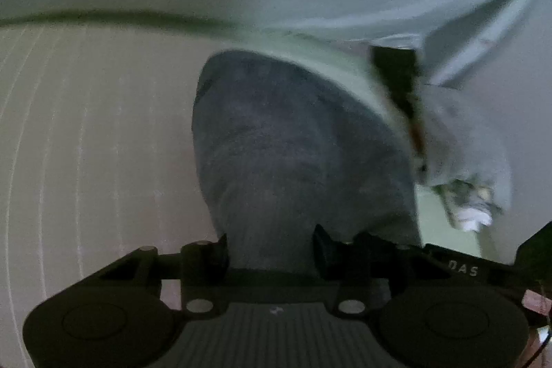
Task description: Fold clothes
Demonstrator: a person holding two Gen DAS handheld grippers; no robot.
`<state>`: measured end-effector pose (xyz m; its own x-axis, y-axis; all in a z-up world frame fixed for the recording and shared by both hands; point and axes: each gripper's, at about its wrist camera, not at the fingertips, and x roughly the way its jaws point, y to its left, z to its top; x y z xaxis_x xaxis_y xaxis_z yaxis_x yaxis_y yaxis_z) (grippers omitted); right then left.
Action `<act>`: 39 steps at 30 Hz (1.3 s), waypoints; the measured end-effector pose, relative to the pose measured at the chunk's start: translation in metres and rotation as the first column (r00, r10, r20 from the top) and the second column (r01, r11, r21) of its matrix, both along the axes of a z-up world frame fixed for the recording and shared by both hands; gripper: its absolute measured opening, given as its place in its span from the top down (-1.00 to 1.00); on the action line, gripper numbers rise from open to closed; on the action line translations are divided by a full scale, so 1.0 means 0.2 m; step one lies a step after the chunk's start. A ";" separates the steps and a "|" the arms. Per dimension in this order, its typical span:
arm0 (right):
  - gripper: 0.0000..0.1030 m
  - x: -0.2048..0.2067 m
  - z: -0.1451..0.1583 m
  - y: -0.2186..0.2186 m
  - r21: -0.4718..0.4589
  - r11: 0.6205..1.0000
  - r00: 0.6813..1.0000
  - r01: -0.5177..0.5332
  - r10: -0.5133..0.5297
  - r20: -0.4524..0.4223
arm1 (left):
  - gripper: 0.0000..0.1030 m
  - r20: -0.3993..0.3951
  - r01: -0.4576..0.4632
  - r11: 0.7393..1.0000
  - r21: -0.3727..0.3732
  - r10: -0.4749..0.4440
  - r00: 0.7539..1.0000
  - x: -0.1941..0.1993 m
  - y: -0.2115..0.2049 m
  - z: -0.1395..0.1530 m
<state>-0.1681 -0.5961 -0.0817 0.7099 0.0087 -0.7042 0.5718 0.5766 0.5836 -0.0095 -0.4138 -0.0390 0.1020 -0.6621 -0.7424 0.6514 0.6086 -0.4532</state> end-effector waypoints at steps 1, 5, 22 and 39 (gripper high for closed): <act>0.40 -0.03 0.02 0.01 0.007 0.999 0.999 0.037 -0.037 0.013 | 0.13 0.009 0.022 1.000 -0.017 -0.022 1.000 -0.01 -0.01 0.03; 0.42 -0.17 0.14 0.03 -0.007 0.991 0.989 0.135 -0.135 0.058 | 0.14 0.026 0.096 0.991 -0.089 -0.094 0.995 -0.06 -0.10 0.14; 0.45 -0.73 1.12 -0.99 -0.459 0.849 0.943 0.260 -0.122 0.309 | 0.14 0.127 0.158 0.831 -0.534 -0.106 0.986 -0.64 -1.29 0.83; -0.45 -0.90 0.55 -1.79 -0.435 0.787 0.885 0.438 -0.462 0.056 | -0.53 0.126 0.198 0.979 -0.057 -0.190 0.974 -0.96 -1.88 0.34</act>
<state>-0.3478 -0.9536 0.0285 0.5217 -0.6095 -0.5970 0.8503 0.4284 0.3057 -0.2009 -0.7901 0.0297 0.0518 -0.7267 -0.6850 0.8058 0.4356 -0.4011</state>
